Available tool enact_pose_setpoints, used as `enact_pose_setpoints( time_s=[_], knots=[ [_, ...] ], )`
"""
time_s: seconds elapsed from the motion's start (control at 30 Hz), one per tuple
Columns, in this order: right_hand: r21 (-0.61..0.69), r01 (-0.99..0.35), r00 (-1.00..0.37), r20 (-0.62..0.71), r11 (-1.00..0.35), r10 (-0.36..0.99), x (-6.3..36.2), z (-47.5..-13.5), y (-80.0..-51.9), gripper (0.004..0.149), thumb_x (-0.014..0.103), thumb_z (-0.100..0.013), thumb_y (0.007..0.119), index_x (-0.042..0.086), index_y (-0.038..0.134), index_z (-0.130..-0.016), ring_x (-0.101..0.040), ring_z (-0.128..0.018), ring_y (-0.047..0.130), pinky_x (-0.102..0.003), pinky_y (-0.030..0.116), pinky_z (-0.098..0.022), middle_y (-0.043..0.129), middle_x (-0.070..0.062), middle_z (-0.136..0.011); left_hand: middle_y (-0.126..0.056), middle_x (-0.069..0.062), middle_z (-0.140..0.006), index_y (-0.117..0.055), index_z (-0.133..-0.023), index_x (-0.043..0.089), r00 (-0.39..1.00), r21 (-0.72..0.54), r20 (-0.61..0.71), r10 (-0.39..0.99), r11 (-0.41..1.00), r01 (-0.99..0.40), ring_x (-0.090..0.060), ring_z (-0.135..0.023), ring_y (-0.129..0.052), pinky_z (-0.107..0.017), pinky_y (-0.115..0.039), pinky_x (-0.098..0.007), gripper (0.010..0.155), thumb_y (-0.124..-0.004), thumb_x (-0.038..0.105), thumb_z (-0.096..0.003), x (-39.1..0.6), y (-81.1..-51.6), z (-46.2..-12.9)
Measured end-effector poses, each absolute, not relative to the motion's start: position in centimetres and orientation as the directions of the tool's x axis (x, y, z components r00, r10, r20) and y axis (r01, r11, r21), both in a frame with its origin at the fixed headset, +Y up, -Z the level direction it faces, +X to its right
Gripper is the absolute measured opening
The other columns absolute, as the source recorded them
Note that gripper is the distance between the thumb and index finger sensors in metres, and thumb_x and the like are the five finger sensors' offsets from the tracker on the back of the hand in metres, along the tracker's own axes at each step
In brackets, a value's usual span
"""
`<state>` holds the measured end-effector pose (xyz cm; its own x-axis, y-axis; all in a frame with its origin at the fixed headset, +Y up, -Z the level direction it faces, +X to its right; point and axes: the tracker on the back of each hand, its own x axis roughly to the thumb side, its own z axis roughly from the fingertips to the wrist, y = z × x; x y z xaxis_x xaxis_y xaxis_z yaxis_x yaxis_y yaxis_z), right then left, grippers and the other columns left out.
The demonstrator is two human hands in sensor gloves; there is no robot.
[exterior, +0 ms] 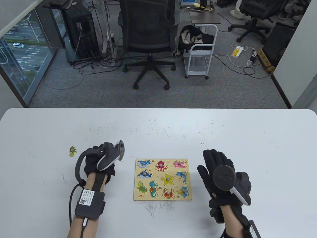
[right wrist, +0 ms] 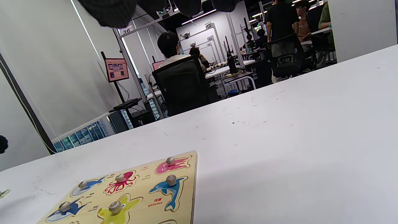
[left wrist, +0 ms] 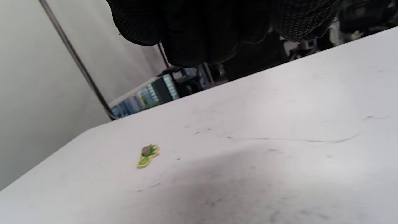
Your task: Fit puzzle pieces into frame
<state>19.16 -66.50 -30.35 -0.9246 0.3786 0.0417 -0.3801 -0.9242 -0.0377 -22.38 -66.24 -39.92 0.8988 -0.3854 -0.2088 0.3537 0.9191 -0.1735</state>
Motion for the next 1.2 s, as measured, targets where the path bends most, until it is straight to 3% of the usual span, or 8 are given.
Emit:
enact_pose_setpoints(
  time_s=[0.23,0.53,0.83,1.2],
  knots=[
    [-0.037,-0.396,-0.918,0.027,-0.917,0.396,19.6,-30.3,-66.4,0.066,0.051,-0.052,0.076,0.031,0.051,-0.110,-0.040,-0.110,0.054,-0.061,0.041,-0.081,0.054,-0.005,-0.119,-0.077,0.009,-0.114,-0.056,-0.110,0.045,0.852,-0.221,-0.349,-0.390,0.918,0.330,-0.019,-0.104,-0.082,-0.079,-0.071,-0.041,0.069,-0.075,0.063,-0.0464,-28.3,-67.4,-41.8],
    [-0.038,-0.373,-0.928,0.015,-0.927,0.373,19.5,-30.3,-66.4,0.066,0.052,-0.053,0.075,0.031,0.051,-0.110,-0.040,-0.110,0.053,-0.061,0.041,-0.081,0.054,-0.004,-0.119,-0.081,0.011,-0.110,-0.060,-0.108,0.045,0.811,-0.233,-0.429,-0.397,0.917,0.325,-0.015,-0.099,-0.086,-0.078,-0.073,-0.040,0.067,-0.078,0.061,-0.0459,-32.2,-69.8,-45.0],
    [-0.021,-0.395,-0.918,-0.024,-0.918,0.396,20.3,-30.5,-66.7,0.065,0.052,-0.053,0.074,0.031,0.051,-0.110,-0.041,-0.111,0.052,-0.061,0.041,-0.081,0.054,-0.005,-0.119,-0.087,0.015,-0.104,-0.067,-0.103,0.048,0.779,-0.278,-0.470,-0.416,0.907,0.317,-0.010,-0.092,-0.092,-0.075,-0.077,-0.037,0.059,-0.081,0.055,-0.0466,-34.6,-73.5,-48.5],
    [-0.003,-0.357,-0.933,-0.036,-0.934,0.357,19.8,-30.8,-67.2,0.065,0.052,-0.053,0.074,0.031,0.052,-0.110,-0.040,-0.111,0.052,-0.061,0.041,-0.081,0.054,-0.004,-0.119,-0.092,0.015,-0.099,-0.074,-0.099,0.047,0.769,-0.330,-0.473,-0.430,0.896,0.298,-0.009,-0.089,-0.095,-0.073,-0.079,-0.038,0.054,-0.083,0.053,-0.0461,-36.6,-76.8,-49.6]
  ],
)
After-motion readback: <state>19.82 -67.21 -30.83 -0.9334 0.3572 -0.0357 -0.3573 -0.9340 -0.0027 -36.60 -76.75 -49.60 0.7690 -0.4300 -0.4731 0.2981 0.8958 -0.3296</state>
